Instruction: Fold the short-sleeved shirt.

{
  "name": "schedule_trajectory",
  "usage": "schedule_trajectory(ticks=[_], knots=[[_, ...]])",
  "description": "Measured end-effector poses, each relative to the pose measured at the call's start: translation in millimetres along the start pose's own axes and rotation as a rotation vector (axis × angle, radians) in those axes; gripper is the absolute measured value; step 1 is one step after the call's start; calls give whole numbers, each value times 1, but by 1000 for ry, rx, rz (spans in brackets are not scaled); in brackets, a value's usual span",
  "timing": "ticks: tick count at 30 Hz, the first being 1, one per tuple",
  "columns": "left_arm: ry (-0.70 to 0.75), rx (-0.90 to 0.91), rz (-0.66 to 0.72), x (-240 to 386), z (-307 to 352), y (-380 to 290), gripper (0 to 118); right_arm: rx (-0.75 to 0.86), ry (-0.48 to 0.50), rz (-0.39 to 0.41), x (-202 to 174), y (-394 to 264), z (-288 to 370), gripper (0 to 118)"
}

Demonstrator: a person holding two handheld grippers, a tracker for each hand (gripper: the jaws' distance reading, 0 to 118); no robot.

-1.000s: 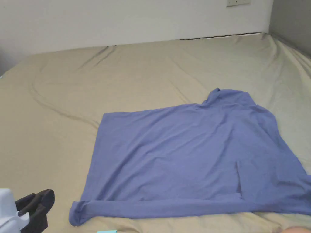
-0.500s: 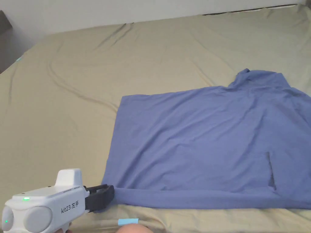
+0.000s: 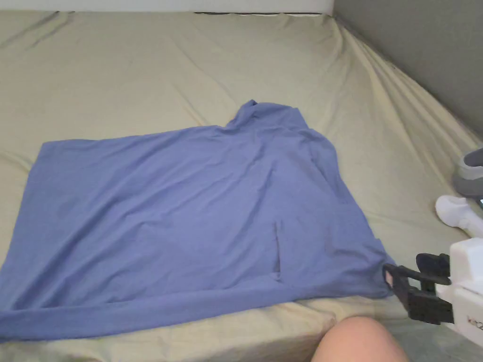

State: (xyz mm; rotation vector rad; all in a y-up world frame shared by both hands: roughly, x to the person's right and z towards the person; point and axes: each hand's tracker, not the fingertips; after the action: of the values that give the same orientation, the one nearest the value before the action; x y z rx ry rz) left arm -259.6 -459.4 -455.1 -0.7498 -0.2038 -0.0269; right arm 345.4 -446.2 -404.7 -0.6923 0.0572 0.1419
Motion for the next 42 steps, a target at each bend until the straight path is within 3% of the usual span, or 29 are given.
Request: schedule_trajectory(ticks=[1,2,5,6,8,9,12,16,19,23,27,31,38,40,41,42], knots=[[2,-1,-2,1,0,0,0,-13,-8,16,3,-2,-9,106],[3,-2,0,2,0,0,0,-14,-1,10,5,-3,-14,110],[0,-12,7,8,-2,3,0,-46,34,-18,14,-6,-38,95],[5,-13,11,9,-1,3,0,-66,36,-23,14,-6,-45,77],[8,-16,12,10,-1,5,0,-78,44,-18,12,-5,-50,18],[10,-16,11,11,0,5,0,-72,67,-6,11,-6,-51,3],[7,-27,5,11,2,5,0,-104,139,-45,9,-7,-52,3],[19,-53,-4,7,0,4,0,-51,79,-18,9,-2,-39,3],[11,-27,24,2,5,19,0,8,78,-54,19,14,-26,3],[16,0,27,-5,2,61,0,53,87,10,25,60,-27,3],[23,5,18,-14,-25,113,0,44,85,43,37,112,-62,3],[39,-25,21,-24,-79,146,0,28,24,83,36,143,-118,3],[62,-169,79,-39,-165,156,0,-164,-34,149,30,137,-203,3],[76,-196,72,-46,-177,150,1,-173,-56,126,35,130,-211,4],[80,-196,75,-49,-177,149,5,-172,-60,99,38,129,-211,9],[57,-202,100,-51,-173,148,24,-128,-70,39,44,129,-205,38]])
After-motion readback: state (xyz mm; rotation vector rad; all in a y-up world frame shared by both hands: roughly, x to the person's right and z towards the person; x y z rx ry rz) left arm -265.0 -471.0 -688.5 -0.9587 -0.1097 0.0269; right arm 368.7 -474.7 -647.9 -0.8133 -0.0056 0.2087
